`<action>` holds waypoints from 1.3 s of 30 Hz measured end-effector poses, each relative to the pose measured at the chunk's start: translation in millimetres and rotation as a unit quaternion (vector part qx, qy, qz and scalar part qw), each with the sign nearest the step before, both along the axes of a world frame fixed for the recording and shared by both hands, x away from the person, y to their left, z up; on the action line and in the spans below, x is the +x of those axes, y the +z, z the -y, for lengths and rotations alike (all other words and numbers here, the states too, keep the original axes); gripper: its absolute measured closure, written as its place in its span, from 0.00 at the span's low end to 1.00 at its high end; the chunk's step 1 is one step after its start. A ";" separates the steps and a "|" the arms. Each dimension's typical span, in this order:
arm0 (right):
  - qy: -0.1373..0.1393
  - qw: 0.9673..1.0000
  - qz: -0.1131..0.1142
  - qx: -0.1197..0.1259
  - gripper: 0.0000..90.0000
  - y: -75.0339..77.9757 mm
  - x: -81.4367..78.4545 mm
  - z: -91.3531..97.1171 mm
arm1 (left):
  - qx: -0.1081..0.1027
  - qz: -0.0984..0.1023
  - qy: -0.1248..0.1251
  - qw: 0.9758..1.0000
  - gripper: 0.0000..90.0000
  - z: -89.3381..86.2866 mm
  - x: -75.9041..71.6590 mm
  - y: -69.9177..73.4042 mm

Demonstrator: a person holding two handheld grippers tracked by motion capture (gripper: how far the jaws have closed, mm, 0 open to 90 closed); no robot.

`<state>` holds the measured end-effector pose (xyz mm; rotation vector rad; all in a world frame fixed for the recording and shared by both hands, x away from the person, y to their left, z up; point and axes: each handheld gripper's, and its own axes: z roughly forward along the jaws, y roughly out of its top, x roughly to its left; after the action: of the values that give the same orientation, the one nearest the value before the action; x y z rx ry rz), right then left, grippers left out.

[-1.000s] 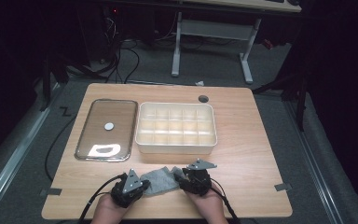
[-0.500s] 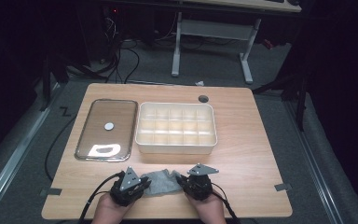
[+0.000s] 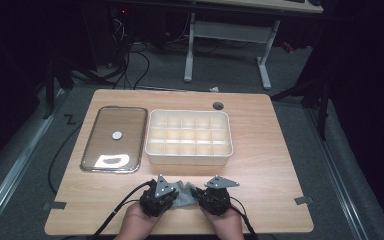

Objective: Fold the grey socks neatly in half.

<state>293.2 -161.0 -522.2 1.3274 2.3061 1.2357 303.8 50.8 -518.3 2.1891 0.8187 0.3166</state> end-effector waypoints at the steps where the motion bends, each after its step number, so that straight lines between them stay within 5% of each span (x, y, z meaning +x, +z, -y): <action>1: 0.000 1.000 -0.003 0.006 0.96 0.0 -0.3 2.0 | 0.006 0.001 0.001 1.000 0.90 3.3 1.1 -1.4; 7: 0.012 0.998 0.006 0.062 0.96 13.2 -7.2 7.5 | 0.016 0.009 0.000 1.000 0.93 17.8 -2.1 -6.0; 12: 0.013 0.997 0.035 0.062 0.96 22.6 -14.5 3.1 | 0.033 0.036 -0.010 0.999 0.95 34.8 -11.5 -7.4; 17: 0.005 0.998 0.028 0.060 0.96 19.1 -13.0 9.1 | 0.026 0.028 -0.015 0.999 0.92 35.7 -9.2 -5.7; 22: 0.000 0.998 0.025 0.055 0.96 17.2 -13.1 14.0 | 0.002 0.032 -0.008 0.999 0.83 20.2 -7.3 2.2; 23: -0.002 0.998 0.027 0.054 0.96 16.9 -13.2 14.3 | -0.011 0.036 0.003 0.999 0.82 6.2 -6.2 7.2; 31: -0.005 0.999 0.024 0.048 0.95 16.0 -12.6 15.1 | -0.011 0.042 0.060 0.997 0.90 -51.9 -0.9 2.4; 39: -0.011 0.999 0.019 0.042 0.95 17.2 -11.9 12.4 | 0.006 0.019 0.039 0.999 0.97 -46.2 0.6 -12.8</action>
<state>281.4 -173.4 -504.9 1.3413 2.2303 1.3512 304.5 97.0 -531.2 2.1587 0.8847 0.4019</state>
